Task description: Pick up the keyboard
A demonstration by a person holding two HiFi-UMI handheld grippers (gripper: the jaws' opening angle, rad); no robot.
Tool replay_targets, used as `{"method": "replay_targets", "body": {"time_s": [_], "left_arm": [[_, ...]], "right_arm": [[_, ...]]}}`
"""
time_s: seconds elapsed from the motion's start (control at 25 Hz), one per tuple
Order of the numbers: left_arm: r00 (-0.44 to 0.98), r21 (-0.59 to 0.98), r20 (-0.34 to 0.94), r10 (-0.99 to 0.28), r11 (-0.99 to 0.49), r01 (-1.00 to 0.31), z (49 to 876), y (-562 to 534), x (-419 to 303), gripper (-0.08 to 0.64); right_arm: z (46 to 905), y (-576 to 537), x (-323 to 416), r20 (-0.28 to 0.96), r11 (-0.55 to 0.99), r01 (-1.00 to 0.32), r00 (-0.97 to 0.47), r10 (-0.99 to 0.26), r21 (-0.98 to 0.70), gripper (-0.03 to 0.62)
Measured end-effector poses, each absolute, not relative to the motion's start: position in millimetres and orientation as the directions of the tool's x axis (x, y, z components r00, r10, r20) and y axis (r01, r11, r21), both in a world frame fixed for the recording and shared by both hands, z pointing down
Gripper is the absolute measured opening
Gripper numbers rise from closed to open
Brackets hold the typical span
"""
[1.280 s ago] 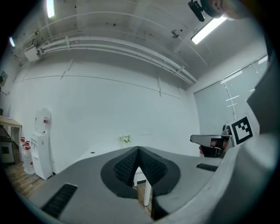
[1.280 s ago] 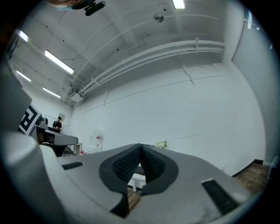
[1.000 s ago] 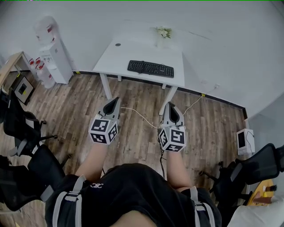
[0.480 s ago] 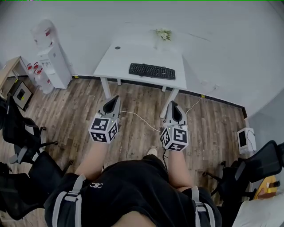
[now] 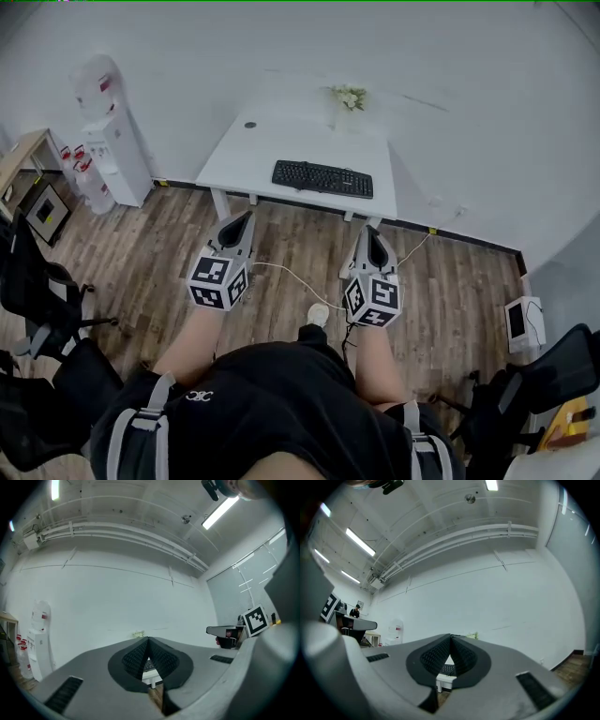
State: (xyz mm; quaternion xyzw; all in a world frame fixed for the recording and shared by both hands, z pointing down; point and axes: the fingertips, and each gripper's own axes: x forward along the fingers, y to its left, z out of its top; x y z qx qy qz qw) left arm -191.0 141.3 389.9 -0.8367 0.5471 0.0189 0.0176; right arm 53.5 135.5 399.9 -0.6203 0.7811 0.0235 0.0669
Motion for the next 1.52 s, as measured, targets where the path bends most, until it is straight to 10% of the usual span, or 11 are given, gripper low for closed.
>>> {"method": "replay_targets", "body": {"time_s": [1.52], "left_arm": [[0.297, -0.014, 0.168, -0.940, -0.304, -0.953, 456, -287, -98, 0.000]], "right_arm": [[479, -306, 186, 0.102, 0.231, -0.970, -0.239, -0.966, -0.078, 0.005]]}}
